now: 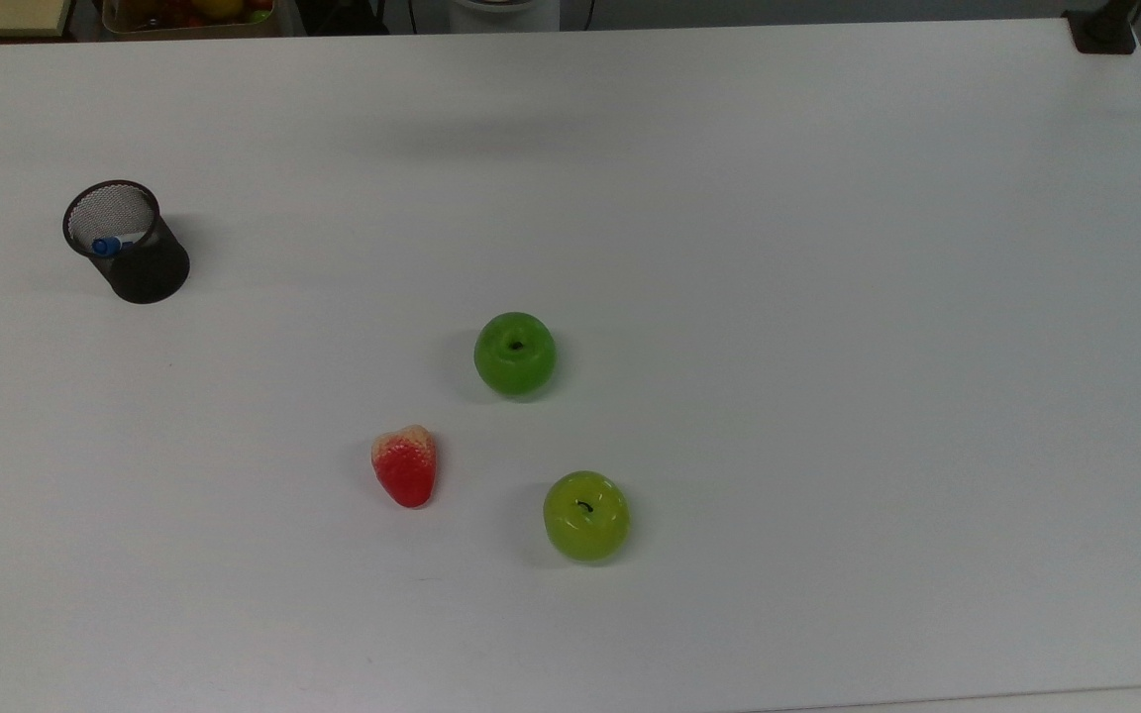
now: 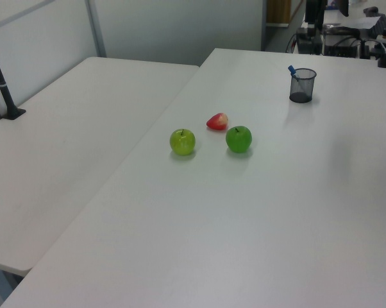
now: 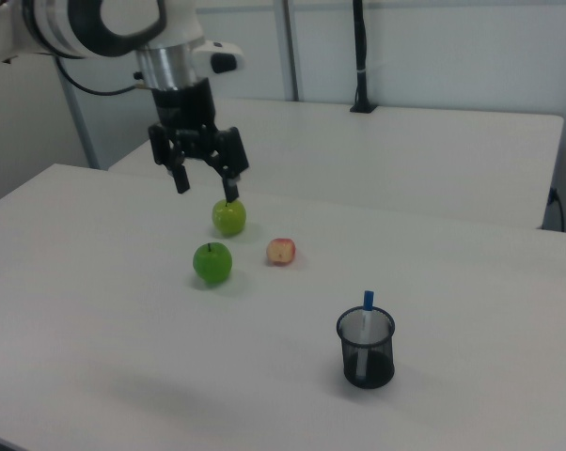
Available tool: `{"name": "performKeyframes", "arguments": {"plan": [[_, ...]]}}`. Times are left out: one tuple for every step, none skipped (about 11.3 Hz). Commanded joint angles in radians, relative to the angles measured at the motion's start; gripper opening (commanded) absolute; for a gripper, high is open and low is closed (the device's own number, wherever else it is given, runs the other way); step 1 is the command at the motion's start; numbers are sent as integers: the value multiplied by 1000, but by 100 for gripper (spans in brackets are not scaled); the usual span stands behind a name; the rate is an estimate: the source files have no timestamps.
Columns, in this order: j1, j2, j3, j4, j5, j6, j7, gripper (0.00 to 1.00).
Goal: Take marker pen
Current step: 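Move the open gripper toward the black mesh pen cup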
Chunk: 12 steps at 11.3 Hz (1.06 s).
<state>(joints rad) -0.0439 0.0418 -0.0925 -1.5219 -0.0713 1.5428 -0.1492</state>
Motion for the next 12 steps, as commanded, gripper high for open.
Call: {"name": "performKeyframes", "arguments": {"plan": [[-71, 32, -3, -3, -13, 115, -63, 100], [-92, 50, -3, -4, -13, 150, -64, 100], [-117, 74, -3, -1, -15, 172, -66, 100], [-135, 101, -3, -1, -15, 218, -66, 100], [-154, 131, -3, -3, -15, 268, -66, 100], [-177, 160, -3, -3, -13, 310, -70, 100], [-189, 183, -3, -3, -13, 339, -90, 100], [-201, 203, -3, -4, -15, 370, -104, 100], [-209, 220, -3, -6, -15, 402, -105, 100], [-223, 242, -3, -6, -15, 428, -109, 100], [-234, 265, -3, -7, -18, 451, -116, 100], [-238, 288, -3, -7, -21, 477, -131, 100]]}}
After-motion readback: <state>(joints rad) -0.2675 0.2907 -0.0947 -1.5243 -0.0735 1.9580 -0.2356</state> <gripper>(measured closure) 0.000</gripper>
